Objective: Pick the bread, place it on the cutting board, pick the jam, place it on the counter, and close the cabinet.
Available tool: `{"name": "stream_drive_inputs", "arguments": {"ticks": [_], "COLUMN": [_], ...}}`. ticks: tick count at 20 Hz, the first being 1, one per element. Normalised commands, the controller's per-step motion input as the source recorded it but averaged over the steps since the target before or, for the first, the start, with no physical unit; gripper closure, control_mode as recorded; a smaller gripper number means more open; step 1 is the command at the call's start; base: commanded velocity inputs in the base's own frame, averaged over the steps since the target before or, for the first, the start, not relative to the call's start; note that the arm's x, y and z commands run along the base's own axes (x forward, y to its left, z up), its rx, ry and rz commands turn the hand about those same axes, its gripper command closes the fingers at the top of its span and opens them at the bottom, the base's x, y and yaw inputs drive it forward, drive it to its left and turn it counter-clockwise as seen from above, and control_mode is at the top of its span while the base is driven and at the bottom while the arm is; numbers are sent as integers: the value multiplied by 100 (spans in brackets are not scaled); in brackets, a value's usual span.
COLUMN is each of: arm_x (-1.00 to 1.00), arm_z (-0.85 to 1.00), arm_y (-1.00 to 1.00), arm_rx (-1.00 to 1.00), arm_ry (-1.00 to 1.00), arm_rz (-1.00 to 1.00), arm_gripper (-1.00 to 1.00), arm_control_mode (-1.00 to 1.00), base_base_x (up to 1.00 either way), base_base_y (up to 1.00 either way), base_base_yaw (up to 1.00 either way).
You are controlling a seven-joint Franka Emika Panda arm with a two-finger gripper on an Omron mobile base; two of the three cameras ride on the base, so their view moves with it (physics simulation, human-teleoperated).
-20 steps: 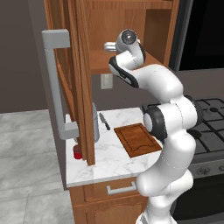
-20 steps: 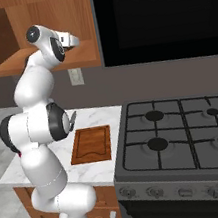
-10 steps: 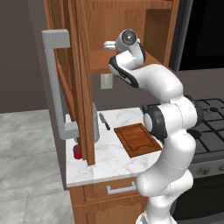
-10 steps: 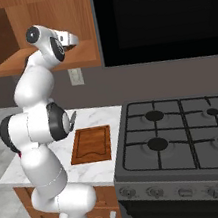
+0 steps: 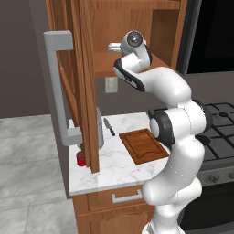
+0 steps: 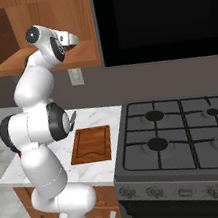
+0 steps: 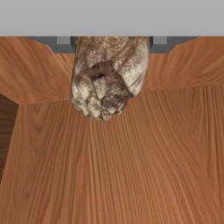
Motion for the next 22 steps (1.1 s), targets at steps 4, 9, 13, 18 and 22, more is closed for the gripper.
{"name": "stream_drive_inputs", "arguments": {"ticks": [4,9,13,18,22], "arm_x": [0,0,-23,-40,-40], "arm_z": [0,0,0,0,0], "arm_y": [0,0,-3,-10,-11], "arm_rx": [0,0,0,0,0], "arm_ry": [0,0,-2,0,0], "arm_rz": [0,0,0,0,0], "arm_gripper": [100,100,100,100,100], "arm_control_mode": [-100,-100,-100,-100,-100], "base_base_x": [0,0,0,0,0], "base_base_y": [0,0,0,0,0], "base_base_yaw": [0,0,0,0,0]}}
